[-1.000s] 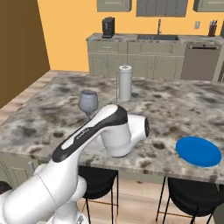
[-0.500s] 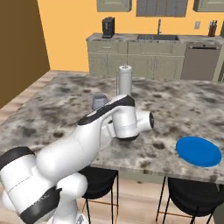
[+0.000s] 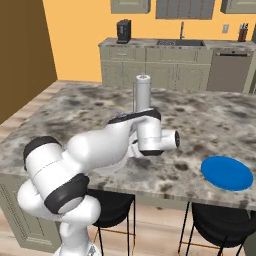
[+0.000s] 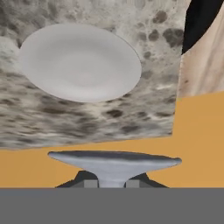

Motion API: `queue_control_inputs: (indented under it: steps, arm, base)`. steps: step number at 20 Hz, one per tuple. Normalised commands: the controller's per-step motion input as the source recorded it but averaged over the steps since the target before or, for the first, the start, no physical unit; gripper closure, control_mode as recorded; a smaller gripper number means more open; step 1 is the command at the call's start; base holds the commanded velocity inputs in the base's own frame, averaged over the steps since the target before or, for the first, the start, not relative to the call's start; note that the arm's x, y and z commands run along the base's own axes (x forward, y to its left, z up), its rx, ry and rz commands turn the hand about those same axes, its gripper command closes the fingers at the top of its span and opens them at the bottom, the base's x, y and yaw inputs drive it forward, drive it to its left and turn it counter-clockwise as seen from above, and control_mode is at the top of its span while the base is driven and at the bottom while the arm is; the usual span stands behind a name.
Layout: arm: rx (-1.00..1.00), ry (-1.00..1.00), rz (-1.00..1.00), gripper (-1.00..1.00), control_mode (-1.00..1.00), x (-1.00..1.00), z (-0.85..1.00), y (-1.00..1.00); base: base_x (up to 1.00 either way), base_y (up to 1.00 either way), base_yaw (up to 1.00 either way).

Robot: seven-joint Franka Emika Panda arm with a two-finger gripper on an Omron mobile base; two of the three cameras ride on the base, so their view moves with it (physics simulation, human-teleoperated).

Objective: Retrieve the wine glasses from the counter and place one next to each plate.

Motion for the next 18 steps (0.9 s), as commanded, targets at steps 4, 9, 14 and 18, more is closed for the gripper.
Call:
queue_control_inputs:
  steps: [4, 9, 14, 18]
  arm:
    - [0.0, 0.0, 0.0, 1.0, -1.0, 0.7, -0.49, -0.21]
    - [0.0, 0.0, 0.0, 1.0, -1.0, 0.57, -0.46, -0.19]
    - [0.0, 0.0, 0.03, 1.0, -1.0, 0.41, -0.47, -0.11]
    - [0.04, 0.0, 0.12, 1.0, -1.0, 0.24, -0.38, -0.03]
  base:
    - [0.0, 0.0, 0.0]
    - [0.0, 0.0, 0.0]
    - [0.0, 0.0, 0.0]
    - [0.0, 0.0, 0.0]
